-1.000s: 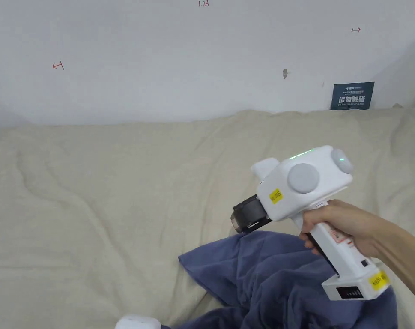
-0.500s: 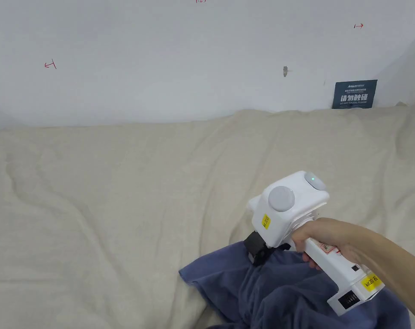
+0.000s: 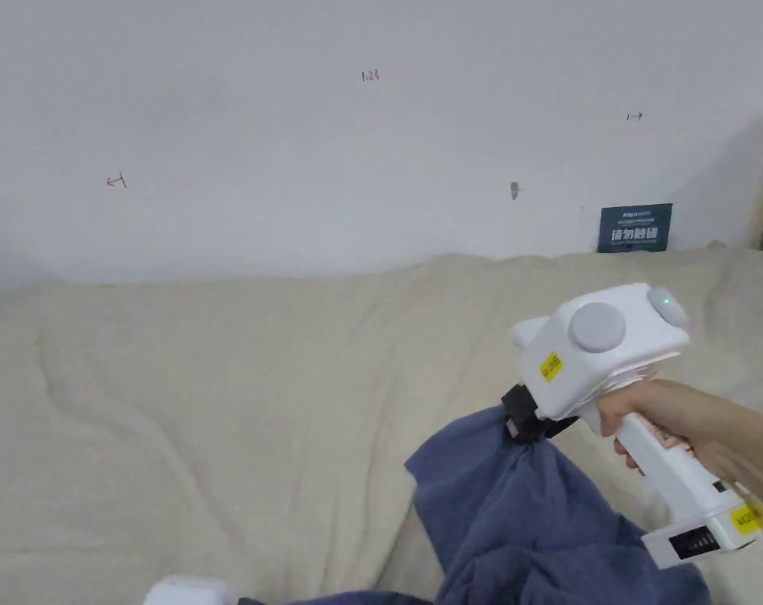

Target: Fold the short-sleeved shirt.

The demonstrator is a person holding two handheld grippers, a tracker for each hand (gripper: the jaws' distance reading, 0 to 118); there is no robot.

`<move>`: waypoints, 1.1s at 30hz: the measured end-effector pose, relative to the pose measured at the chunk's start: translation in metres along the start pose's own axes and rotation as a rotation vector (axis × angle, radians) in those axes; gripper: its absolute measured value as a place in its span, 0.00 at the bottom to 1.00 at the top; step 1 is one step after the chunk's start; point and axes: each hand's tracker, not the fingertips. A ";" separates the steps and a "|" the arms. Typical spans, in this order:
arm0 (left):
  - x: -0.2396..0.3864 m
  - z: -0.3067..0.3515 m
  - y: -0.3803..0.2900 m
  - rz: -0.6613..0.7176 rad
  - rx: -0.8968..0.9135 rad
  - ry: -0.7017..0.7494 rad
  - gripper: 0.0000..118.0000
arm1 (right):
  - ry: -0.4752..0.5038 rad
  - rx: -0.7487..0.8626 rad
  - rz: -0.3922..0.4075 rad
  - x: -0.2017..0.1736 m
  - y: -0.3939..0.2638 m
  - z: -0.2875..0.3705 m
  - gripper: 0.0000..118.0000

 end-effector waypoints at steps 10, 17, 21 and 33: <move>-0.048 0.065 0.102 -0.032 0.264 0.183 0.07 | -0.067 0.309 -0.169 0.053 0.002 0.201 0.02; -0.043 0.117 0.193 -0.148 0.428 0.240 0.07 | -0.035 0.463 -0.227 0.049 -0.001 0.285 0.02; -0.036 0.147 0.243 -0.184 0.522 0.253 0.07 | -0.034 0.550 -0.271 0.047 0.018 0.315 0.02; -0.051 0.155 0.397 -0.178 0.623 0.319 0.07 | -0.047 0.743 -0.381 0.055 0.073 0.360 0.02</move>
